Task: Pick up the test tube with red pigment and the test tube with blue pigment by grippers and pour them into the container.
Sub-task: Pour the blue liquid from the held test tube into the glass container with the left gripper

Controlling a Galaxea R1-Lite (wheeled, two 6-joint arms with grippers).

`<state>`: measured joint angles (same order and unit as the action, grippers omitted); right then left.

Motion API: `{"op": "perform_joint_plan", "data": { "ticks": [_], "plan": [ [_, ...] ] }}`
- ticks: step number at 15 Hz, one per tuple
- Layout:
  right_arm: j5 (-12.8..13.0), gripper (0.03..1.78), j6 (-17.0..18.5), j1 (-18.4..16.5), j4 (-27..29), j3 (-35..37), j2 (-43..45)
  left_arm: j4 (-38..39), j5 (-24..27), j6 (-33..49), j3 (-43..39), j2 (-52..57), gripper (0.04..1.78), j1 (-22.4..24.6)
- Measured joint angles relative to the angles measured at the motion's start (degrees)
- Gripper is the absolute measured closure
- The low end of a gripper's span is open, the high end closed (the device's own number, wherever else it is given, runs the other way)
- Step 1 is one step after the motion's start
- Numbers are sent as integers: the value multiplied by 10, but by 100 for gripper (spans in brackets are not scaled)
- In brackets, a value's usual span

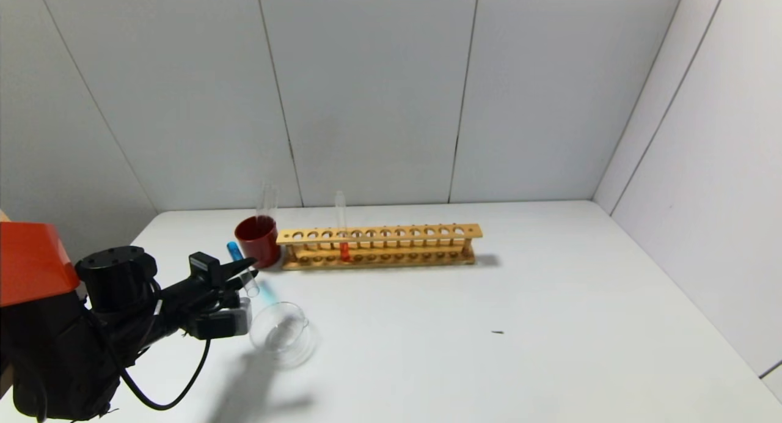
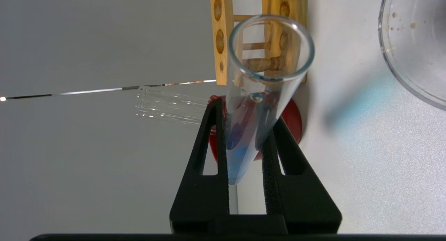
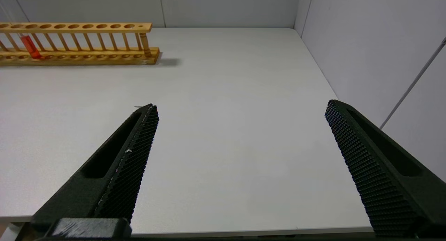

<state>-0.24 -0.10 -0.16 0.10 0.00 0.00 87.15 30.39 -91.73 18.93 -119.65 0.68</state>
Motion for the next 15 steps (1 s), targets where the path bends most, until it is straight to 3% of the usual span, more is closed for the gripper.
{"op": "perform_joint_plan", "data": {
  "ticks": [15],
  "plan": [
    [0, 6, 0, 0, 0, 0, 0, 0, 0, -63, 59, -38, 150, -2]
  ]
}}
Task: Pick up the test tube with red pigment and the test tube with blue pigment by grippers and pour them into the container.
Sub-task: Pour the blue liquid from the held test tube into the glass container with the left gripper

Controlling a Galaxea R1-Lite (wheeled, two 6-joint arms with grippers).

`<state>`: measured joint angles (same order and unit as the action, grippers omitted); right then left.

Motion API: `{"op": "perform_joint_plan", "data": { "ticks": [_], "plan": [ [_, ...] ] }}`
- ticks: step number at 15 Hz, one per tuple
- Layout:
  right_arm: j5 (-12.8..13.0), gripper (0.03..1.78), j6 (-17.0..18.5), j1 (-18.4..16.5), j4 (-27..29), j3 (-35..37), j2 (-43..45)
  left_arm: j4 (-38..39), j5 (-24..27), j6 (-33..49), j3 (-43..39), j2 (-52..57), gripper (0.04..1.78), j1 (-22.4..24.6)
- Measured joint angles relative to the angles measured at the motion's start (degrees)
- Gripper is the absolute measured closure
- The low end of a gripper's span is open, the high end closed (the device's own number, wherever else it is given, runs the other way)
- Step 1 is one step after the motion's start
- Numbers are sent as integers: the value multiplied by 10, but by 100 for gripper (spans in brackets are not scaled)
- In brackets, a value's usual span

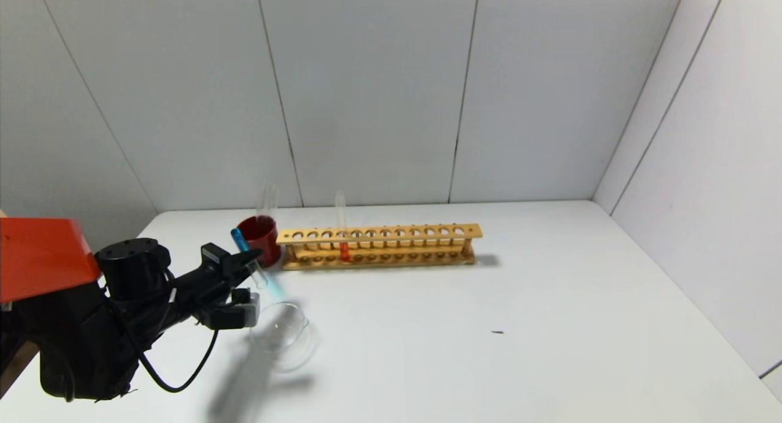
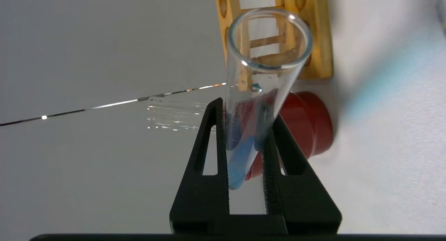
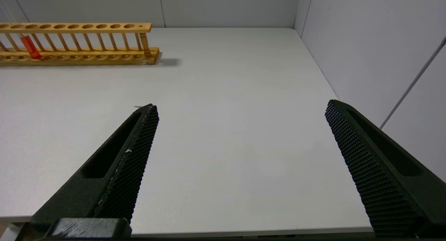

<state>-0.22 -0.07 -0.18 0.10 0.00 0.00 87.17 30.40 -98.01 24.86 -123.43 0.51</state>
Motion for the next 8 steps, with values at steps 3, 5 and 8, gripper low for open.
{"op": "perform_joint_plan", "data": {
  "ticks": [3, 5, 8],
  "plan": [
    [0, 6, 0, 0, 0, 0, 0, 0, 2, -8, 4, -1, 150, -3],
    [0, 6, 0, 0, 0, 0, 0, 0, 3, -14, 4, 2, 150, -4],
    [0, 6, 0, 0, 0, 0, 0, 0, 9, -34, 1, 8, 150, -4]
  ]
}}
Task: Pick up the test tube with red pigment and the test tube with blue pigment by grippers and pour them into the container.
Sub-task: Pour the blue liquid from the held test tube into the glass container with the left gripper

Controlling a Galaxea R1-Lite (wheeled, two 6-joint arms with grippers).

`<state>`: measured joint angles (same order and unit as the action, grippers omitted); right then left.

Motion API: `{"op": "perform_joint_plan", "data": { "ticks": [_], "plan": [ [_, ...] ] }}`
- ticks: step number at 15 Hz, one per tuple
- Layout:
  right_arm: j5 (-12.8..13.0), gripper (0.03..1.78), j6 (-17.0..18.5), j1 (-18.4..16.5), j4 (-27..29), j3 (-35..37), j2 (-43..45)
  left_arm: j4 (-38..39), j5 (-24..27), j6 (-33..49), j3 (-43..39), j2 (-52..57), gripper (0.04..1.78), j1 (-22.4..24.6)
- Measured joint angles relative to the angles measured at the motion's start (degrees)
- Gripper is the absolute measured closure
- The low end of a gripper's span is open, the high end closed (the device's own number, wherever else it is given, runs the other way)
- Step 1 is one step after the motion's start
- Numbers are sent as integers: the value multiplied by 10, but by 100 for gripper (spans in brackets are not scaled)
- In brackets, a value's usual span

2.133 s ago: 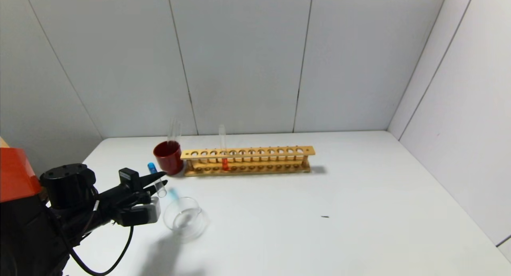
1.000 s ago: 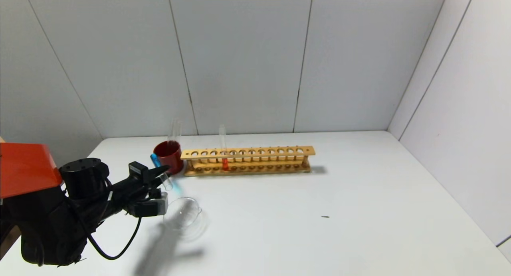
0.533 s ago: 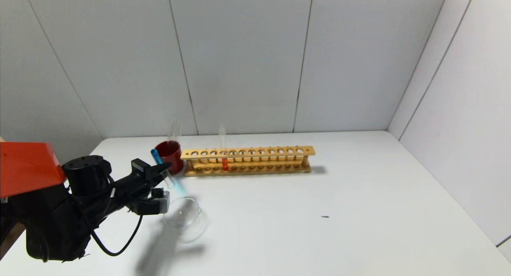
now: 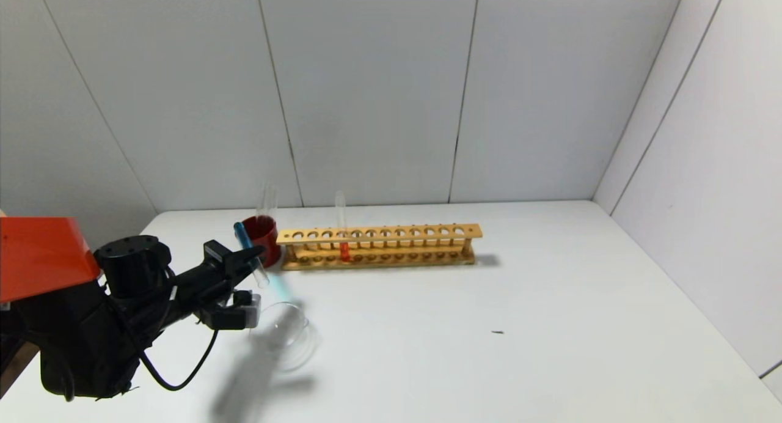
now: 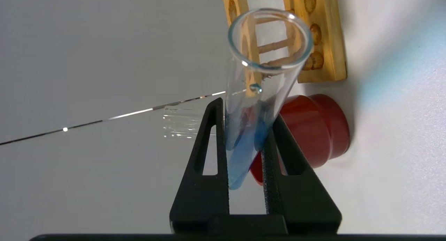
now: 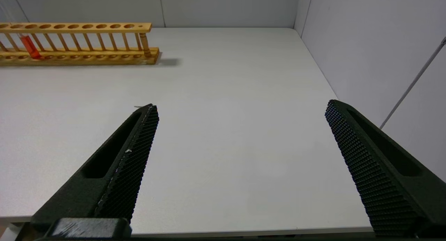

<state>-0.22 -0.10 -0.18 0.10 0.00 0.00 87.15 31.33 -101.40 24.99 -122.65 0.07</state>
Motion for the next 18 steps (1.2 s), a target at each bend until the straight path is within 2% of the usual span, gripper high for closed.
{"op": "perform_joint_plan", "data": {
  "ticks": [5, 8, 18],
  "plan": [
    [0, 6, 0, 0, 0, 0, 0, 0, 5, -20, -9, 9, 150, 0],
    [0, 6, 0, 0, 0, 0, 0, 0, 27, -39, -12, 13, 150, 0],
    [0, 6, 0, 0, 0, 0, 0, 0, 29, -62, -21, 29, 150, 6]
  ]
}}
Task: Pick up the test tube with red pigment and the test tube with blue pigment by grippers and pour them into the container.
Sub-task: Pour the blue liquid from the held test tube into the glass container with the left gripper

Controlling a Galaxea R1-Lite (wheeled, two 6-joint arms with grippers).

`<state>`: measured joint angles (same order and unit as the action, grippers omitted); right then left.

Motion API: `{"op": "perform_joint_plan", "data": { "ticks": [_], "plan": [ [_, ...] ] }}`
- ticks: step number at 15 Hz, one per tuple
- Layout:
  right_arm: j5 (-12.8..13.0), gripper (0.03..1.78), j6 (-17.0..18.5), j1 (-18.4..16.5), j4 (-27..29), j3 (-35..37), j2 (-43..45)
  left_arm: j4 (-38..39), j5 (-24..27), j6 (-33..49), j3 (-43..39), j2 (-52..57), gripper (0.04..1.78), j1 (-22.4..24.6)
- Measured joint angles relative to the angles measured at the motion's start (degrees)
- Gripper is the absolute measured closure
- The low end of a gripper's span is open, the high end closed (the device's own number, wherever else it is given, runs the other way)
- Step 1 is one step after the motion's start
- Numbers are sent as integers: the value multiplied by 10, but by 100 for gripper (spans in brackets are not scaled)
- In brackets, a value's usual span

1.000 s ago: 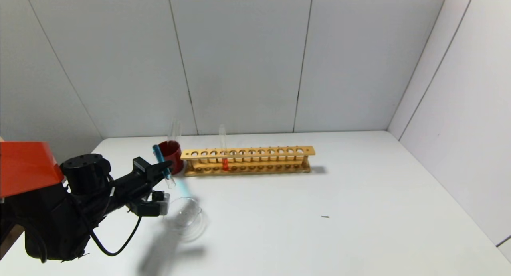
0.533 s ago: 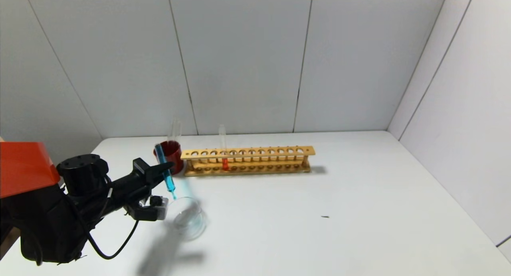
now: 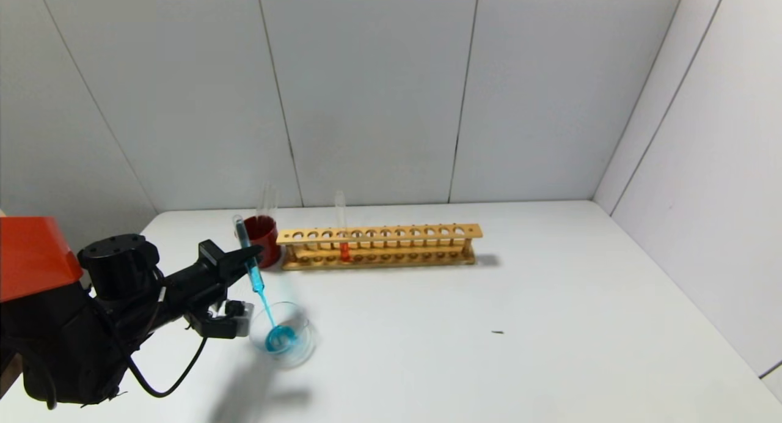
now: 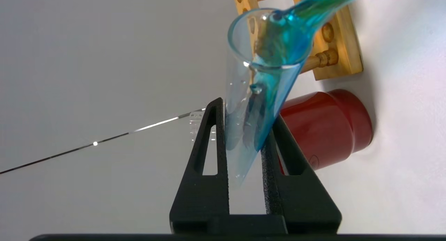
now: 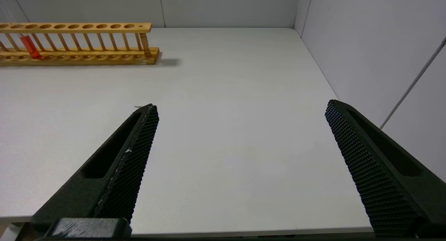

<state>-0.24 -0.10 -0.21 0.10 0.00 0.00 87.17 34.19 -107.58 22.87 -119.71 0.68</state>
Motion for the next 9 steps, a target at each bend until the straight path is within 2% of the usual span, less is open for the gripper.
{"op": "perform_joint_plan", "data": {
  "ticks": [9],
  "plan": [
    [0, 6, 0, 0, 0, 0, 0, 0, 0, -37, 0, 17, 150, -11]
  ]
}}
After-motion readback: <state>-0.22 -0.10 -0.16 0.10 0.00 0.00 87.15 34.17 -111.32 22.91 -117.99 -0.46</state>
